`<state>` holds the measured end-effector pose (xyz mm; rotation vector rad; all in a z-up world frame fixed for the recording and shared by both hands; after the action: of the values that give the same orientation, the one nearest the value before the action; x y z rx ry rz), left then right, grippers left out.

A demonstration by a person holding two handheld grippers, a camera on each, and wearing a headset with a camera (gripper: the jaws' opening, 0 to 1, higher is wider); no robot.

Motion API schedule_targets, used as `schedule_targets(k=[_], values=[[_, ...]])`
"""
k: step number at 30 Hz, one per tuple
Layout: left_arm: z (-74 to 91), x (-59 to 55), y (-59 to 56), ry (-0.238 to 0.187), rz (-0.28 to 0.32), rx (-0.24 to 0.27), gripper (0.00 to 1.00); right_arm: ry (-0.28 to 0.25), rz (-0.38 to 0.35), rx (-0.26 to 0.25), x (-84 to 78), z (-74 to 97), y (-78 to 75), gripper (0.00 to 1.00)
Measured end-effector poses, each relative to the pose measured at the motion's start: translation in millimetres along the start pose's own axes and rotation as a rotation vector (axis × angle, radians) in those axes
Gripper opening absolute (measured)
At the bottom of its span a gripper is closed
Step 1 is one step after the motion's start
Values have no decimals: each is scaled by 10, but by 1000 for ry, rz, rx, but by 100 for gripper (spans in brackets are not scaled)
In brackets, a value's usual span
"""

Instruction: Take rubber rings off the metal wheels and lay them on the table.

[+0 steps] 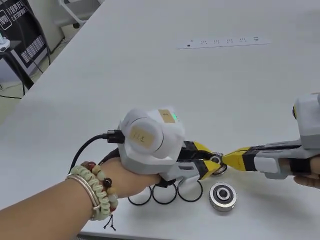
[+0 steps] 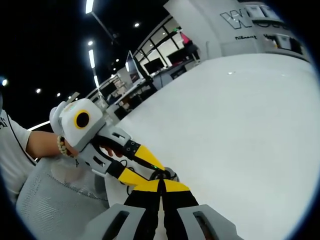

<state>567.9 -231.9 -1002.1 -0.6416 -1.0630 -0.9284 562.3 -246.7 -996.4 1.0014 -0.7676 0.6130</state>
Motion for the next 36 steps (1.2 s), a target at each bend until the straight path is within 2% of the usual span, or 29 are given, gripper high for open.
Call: schedule_targets(k=[2,4,5,6,7,8,9,13,18,22,24,26,31,33,36], values=[[-5,-1,-5,0,-7,0,14,-7,-4,20,9,-13,38,0],[-10,0,-7,-2,-4,0,14,-33,-22,64,61,-38,128,0],[-13,1,-5,-3,-6,1,14,-71,-22,114,131,-56,218,0],[-18,3,-5,-4,-5,2,14,-75,-17,95,162,-47,196,0],[-19,3,-4,-4,-6,3,14,-31,86,53,126,-18,88,0],[-20,4,-4,-4,-9,2,14,-33,95,53,126,-8,98,0],[-20,4,-4,-4,-9,3,14,-19,85,52,111,-12,122,0],[-24,6,-3,-7,5,15,14,-22,64,48,73,6,107,0],[-30,11,0,5,14,22,14,-8,32,-23,14,67,-44,0],[-22,27,-9,23,-4,18,14,-20,-5,-25,2,91,-61,0],[-7,97,-30,9,-8,10,15,-22,-5,-26,13,98,-58,0],[4,210,-51,-23,7,6,17,-26,-1,-37,34,103,-81,0],[54,449,-97,-94,57,5,28,-52,-16,-47,89,131,-102,0],[94,524,-120,-106,49,0,29,-56,-18,-53,103,152,-115,0],[159,653,-137,-119,8,-3,32,-69,-21,-57,133,193,-113,0]])
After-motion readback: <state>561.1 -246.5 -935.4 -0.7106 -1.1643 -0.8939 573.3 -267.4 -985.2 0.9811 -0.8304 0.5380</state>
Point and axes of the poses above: the centre of the closed fingertips' face, and the gripper's own axes: z roughly backward along the fingers, y roughly to its left, x roughly out of its top, the point moved 1 cm from there along z, roughly backward along the fingers, and after that the axes turned 11 degrees about -y, right-handed, at the moved point
